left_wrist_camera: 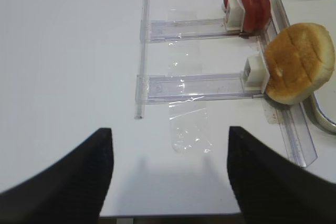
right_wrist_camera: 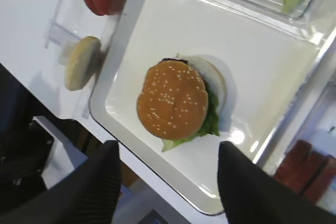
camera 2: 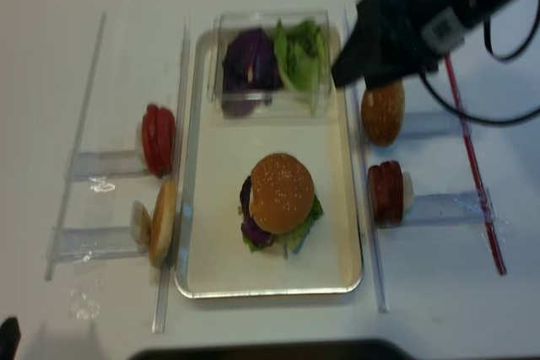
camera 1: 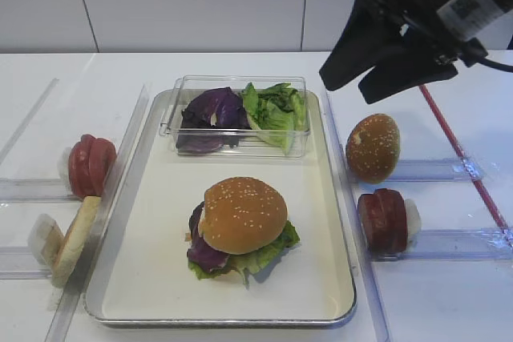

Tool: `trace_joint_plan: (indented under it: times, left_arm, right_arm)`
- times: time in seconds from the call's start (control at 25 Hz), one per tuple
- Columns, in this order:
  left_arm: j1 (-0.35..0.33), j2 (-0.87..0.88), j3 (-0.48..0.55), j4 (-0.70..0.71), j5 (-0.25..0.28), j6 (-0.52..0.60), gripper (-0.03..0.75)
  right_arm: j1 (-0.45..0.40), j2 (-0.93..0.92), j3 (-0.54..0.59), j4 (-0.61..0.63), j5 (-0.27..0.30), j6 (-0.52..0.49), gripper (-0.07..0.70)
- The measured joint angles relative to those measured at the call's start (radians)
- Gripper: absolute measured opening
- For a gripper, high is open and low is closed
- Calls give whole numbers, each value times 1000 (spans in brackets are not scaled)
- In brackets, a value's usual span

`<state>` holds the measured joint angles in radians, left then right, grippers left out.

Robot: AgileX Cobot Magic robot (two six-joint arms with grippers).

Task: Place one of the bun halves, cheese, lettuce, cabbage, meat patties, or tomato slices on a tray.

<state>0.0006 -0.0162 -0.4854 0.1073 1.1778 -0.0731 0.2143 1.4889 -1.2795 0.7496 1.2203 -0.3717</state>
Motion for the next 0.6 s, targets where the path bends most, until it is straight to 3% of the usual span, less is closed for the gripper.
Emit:
trace_joint_plan:
  times: [0.32,0.6]
  left_arm:
    - [0,0,0,0,0,0,469]
    - [0,0,0,0,0,0,469]
  right_arm:
    - [0,-74,-5,-279,10,130,363]
    - [0,-171,-7,-471,19,207,351]
